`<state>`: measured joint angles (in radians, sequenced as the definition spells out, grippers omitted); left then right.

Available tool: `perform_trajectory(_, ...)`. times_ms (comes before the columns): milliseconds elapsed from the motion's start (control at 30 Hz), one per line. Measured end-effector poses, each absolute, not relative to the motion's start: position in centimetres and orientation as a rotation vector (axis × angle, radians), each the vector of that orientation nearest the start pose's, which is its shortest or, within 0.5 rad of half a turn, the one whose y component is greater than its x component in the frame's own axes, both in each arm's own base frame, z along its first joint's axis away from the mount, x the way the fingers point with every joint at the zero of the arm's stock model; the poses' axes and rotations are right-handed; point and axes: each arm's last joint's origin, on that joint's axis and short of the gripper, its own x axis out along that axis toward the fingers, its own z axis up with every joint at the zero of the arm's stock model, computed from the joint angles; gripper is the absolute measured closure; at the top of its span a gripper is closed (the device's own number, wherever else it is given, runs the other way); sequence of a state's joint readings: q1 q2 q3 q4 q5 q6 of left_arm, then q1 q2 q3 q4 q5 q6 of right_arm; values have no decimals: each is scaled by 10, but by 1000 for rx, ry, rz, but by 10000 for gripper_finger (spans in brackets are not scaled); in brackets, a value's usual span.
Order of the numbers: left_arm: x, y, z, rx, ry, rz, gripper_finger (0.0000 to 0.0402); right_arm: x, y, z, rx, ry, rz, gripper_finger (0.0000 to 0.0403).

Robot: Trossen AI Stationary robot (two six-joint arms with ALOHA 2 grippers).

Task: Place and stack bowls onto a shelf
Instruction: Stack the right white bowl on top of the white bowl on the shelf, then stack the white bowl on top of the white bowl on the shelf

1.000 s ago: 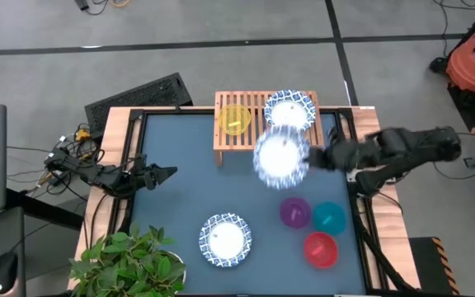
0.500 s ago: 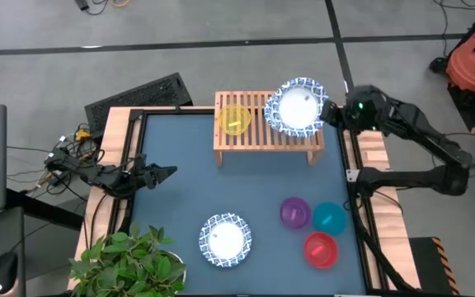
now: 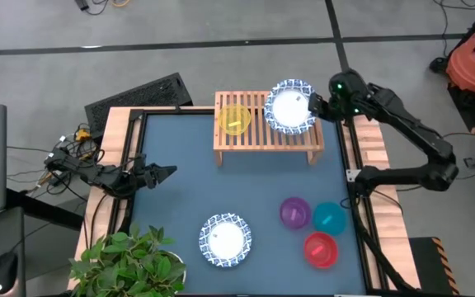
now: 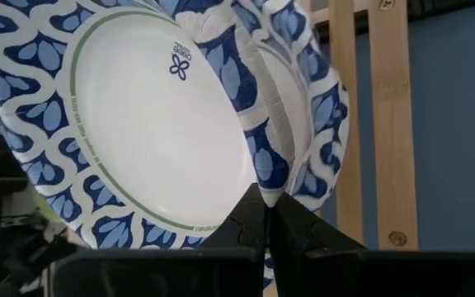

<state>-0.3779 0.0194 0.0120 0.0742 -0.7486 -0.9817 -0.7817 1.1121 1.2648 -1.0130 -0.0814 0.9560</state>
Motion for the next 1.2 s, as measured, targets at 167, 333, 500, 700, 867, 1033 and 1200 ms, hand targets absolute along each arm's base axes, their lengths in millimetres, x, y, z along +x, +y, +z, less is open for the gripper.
perform_trajectory(167,91,-15,173,-1007,-235,313,308,144,-149,358,1255,463,-1000,378)
perform_trajectory(333,91,-15,173,-1007,-235,313,308,147,-155,353,1271,494,-985,366)
perform_trajectory(500,91,-15,173,-1008,-235,313,308,147,-161,349,1286,500,-1010,332)
perform_trajectory(700,91,-15,173,-1008,-235,313,308,146,-164,349,1286,492,-1021,287)
perform_trajectory(867,91,-15,173,-1008,-235,313,308,144,-163,350,1282,483,-1023,241)
perform_trajectory(1033,91,-15,173,-1008,-235,313,308,137,-157,357,1271,447,-1018,205)
perform_trajectory(1200,91,-15,173,-1005,-234,312,308,127,-142,368,1268,400,-1000,196)
